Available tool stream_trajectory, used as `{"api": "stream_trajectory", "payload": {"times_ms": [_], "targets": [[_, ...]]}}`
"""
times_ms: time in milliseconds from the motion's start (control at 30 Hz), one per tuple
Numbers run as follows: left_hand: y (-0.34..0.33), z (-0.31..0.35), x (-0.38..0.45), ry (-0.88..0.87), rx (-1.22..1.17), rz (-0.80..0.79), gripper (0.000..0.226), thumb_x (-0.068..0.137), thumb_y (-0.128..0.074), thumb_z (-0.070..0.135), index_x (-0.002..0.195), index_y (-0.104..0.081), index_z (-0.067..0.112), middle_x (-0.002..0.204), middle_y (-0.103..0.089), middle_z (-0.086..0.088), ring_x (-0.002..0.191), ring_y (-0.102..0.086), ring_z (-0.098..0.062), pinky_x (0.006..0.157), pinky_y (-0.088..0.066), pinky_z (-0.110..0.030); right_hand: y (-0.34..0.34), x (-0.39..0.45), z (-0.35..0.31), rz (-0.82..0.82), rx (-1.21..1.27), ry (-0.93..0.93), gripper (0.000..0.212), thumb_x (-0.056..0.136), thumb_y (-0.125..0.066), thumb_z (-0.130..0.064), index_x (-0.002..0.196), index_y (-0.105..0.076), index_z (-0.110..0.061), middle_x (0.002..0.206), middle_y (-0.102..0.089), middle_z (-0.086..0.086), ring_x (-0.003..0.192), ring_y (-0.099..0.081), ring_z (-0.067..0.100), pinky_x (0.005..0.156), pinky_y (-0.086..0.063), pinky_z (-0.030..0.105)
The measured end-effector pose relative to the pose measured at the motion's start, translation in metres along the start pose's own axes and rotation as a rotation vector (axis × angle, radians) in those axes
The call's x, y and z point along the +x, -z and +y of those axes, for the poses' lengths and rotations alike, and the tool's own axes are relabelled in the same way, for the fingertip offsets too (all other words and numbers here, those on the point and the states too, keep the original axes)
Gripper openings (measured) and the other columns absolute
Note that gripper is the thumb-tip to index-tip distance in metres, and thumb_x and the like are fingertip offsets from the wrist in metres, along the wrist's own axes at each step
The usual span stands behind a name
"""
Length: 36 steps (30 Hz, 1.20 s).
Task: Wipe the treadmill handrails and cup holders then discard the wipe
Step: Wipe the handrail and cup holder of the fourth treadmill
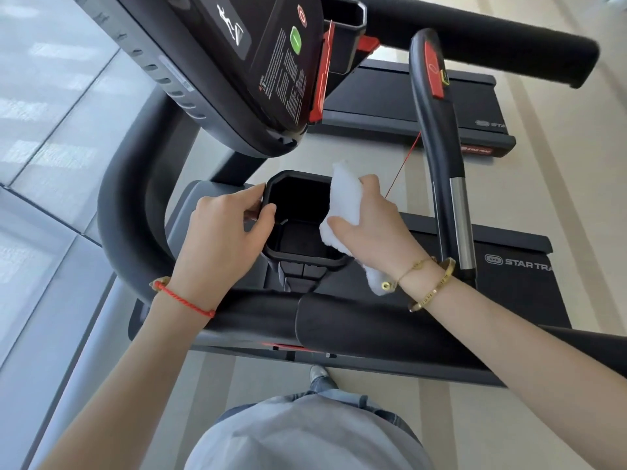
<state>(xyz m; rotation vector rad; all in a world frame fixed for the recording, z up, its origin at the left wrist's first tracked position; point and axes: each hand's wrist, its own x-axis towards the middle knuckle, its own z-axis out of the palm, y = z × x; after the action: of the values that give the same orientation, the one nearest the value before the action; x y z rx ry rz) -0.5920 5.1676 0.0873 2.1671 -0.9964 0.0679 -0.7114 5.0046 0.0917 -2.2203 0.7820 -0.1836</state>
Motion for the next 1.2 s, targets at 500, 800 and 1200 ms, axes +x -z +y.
{"api": "stream_trajectory", "payload": {"times_ms": [500,800,1200], "targets": [[0.001,0.004,-0.001,0.013,-0.002,-0.042,0.013,0.094,-0.061,0.016,0.094,-0.072,0.01,0.069,-0.071,0.001,0.069,-0.071,-0.013,0.073,-0.051,-0.028,0.017,0.066,-0.022,-0.171,-0.536,0.499,0.024,0.089,-0.058,-0.037,0.103,-0.053,-0.018,0.083,-0.056,0.0,0.078,-0.051,0.029,0.061,-0.03,0.033],[0.005,0.006,-0.001,0.035,-0.063,-0.052,0.029,0.093,-0.065,0.016,0.12,-0.072,0.02,0.081,-0.071,0.013,0.092,-0.064,0.008,0.082,-0.042,0.003,0.022,0.059,-0.012,-0.165,-0.399,0.451,0.028,0.09,-0.05,-0.042,0.099,-0.056,-0.016,0.067,-0.054,-0.009,0.073,-0.054,0.025,0.057,-0.031,0.028],[0.005,0.006,-0.004,0.077,-0.091,-0.047,0.031,0.092,-0.066,0.016,0.123,-0.069,0.02,0.083,-0.059,0.036,0.081,-0.057,0.027,0.084,-0.039,0.006,0.046,0.031,-0.002,-0.015,-0.153,0.724,0.038,0.094,-0.061,-0.037,0.124,-0.052,-0.015,0.115,-0.058,-0.004,0.099,-0.053,0.007,0.088,-0.034,0.003]]}}
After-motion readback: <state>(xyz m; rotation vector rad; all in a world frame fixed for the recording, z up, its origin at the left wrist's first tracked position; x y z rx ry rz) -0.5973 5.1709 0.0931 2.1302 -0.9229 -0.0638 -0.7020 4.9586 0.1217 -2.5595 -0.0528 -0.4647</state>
